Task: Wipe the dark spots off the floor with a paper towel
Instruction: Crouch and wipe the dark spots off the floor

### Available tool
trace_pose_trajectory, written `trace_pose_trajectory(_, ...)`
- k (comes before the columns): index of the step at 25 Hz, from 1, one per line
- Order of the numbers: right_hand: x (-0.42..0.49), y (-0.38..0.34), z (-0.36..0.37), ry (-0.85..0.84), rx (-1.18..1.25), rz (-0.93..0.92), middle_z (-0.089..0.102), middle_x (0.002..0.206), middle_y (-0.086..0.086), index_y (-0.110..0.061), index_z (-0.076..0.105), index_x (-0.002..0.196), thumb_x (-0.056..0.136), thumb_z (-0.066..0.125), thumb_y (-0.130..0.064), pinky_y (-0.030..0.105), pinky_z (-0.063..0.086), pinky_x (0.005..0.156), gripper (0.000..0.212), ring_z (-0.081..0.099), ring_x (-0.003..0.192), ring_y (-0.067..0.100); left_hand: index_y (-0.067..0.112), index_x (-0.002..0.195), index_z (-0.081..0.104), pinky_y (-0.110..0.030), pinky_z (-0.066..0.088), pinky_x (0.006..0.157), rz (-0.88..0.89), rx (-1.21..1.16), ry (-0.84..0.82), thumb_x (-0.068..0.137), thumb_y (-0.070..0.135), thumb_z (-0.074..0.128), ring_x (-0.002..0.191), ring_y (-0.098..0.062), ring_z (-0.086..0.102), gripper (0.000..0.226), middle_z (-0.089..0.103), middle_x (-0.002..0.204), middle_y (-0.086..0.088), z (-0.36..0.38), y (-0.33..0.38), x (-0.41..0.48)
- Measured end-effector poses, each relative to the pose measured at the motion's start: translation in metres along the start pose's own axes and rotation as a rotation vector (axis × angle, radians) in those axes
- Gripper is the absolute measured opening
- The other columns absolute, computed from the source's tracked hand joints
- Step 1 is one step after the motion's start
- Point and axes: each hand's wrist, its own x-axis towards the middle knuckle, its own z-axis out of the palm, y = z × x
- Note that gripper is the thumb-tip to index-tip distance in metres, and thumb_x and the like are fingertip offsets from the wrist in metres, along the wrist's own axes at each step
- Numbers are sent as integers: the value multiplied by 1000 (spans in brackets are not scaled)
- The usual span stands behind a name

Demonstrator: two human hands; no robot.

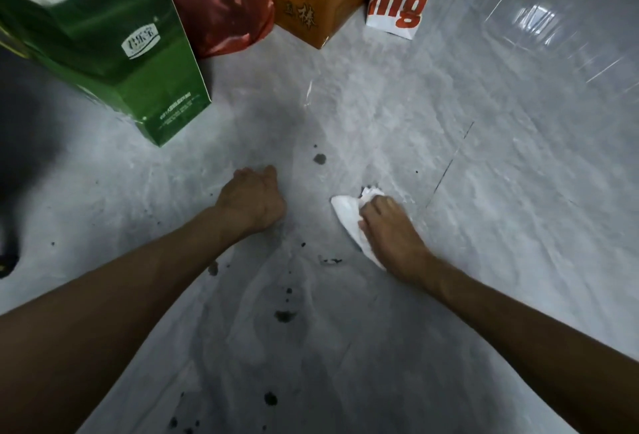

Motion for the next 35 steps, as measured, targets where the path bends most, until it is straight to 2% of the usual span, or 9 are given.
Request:
trace_pose_trajectory(4,-39,40,-8,-5,-10,-50,57,114,18,-3,57,112,96,46,-19,39,36,90,26,53,99,35,3,150,10,-48,13,118,-49,23,-47,96,30,36,140,-49,21,65,22,150,-36,0,10,5)
trace_pose_trajectory(11,63,83,-22,289,24,1024,43,134,28,5,42,131,97,34,-14,49,31,103,39,40,123,44,3,146,22,-47,30,109,-21,-37,1,92,26,42,127,-50,37,62,40,137,-37,-2,9,0)
trace_pose_trajectory(14,113,11,4,201,29,657,50,124,24,1,49,123,97,36,-16,45,32,97,34,46,115,39,3,124,41,-39,37,80,8,-135,43,88,24,48,99,-41,53,42,56,118,-30,-10,0,2)
trace_pose_trajectory(19,111,-50,11,-105,-10,-556,56,102,17,-9,56,100,92,51,-20,39,36,83,15,51,93,32,10,97,42,-33,33,65,109,-144,189,87,25,50,87,-41,61,19,64,97,-23,-16,-35,-10)
trace_pose_trajectory(21,138,-16,-2,-122,-91,-481,54,117,22,-4,56,110,93,50,-18,38,36,92,23,50,105,34,12,89,39,-31,32,62,117,-136,291,85,16,54,79,-38,61,16,62,89,-21,-15,-53,-14)
trace_pose_trajectory(25,178,-28,2,113,-44,365,48,131,26,3,46,129,96,39,-17,45,34,97,39,46,117,40,1,103,45,-38,36,72,51,-197,228,87,11,52,93,-41,55,21,55,104,-27,-9,-63,-7)
trace_pose_trajectory(30,121,-73,22,-157,22,-613,56,95,14,-12,56,94,92,49,-23,37,35,77,13,48,87,27,-2,133,33,-46,32,103,-69,-170,122,93,21,43,125,-49,39,47,42,133,-37,-8,-50,6)
trace_pose_trajectory(32,137,-27,4,-193,-72,-702,57,107,15,-11,56,102,96,47,-23,38,37,87,16,49,98,29,-3,133,32,-47,31,104,-71,-158,112,94,21,41,126,-49,38,46,41,133,-38,-9,-51,6)
trace_pose_trajectory(35,176,21,-8,78,-82,101,50,126,27,2,49,126,97,43,-18,44,37,98,36,48,113,41,-6,133,32,-49,30,104,-54,-111,127,96,14,38,123,-50,41,43,42,131,-41,-5,-51,4)
